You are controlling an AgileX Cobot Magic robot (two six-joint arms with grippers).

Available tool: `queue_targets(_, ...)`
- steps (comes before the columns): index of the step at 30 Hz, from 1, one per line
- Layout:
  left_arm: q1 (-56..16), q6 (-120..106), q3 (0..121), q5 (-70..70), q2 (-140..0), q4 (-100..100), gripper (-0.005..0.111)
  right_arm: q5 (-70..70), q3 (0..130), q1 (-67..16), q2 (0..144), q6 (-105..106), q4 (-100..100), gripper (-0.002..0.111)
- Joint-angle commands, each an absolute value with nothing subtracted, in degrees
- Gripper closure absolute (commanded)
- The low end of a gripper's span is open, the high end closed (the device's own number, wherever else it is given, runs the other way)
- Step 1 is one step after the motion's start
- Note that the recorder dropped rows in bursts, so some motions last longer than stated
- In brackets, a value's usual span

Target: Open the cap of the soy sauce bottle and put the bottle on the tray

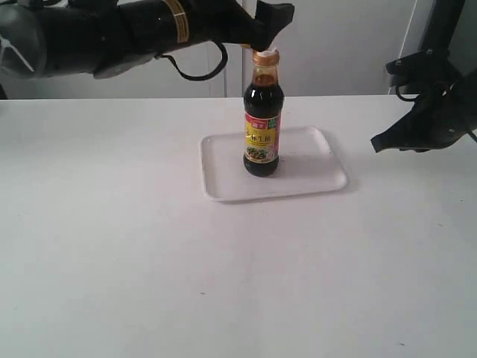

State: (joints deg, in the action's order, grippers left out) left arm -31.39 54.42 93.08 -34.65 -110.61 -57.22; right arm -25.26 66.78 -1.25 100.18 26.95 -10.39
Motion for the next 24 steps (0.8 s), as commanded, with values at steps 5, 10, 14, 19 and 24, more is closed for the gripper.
queue_targets(5, -31.5, 82.3, 93.4, -26.6, -103.7, -87.3, 0.032, -27.2, 66.9, -0.9, 97.5, 26.7, -10.2, 0.108)
queue_targets(10, -31.0, 97.6, 92.8, -29.4, -100.6, -99.9, 0.084, -30.1, 66.9, -0.9, 93.7, 26.7, -10.2, 0.108)
queue_targets(14, -29.2, 98.4, 92.4, -33.8, -98.9, -99.9, 0.107, -33.1, 66.9, -1.5, 90.8, 26.7, -10.2, 0.108)
queue_targets(19, -26.3, 96.9, 92.4, -30.9, -98.3, -99.9, 0.107, -36.1, 66.8, -2.5, 87.0, 28.0, -10.2, 0.108)
queue_targets(24, -22.3, 95.2, 92.3, -28.6, -97.3, -99.9, 0.107, -37.0, 66.8, -2.9, 83.9, 28.3, -10.2, 0.108)
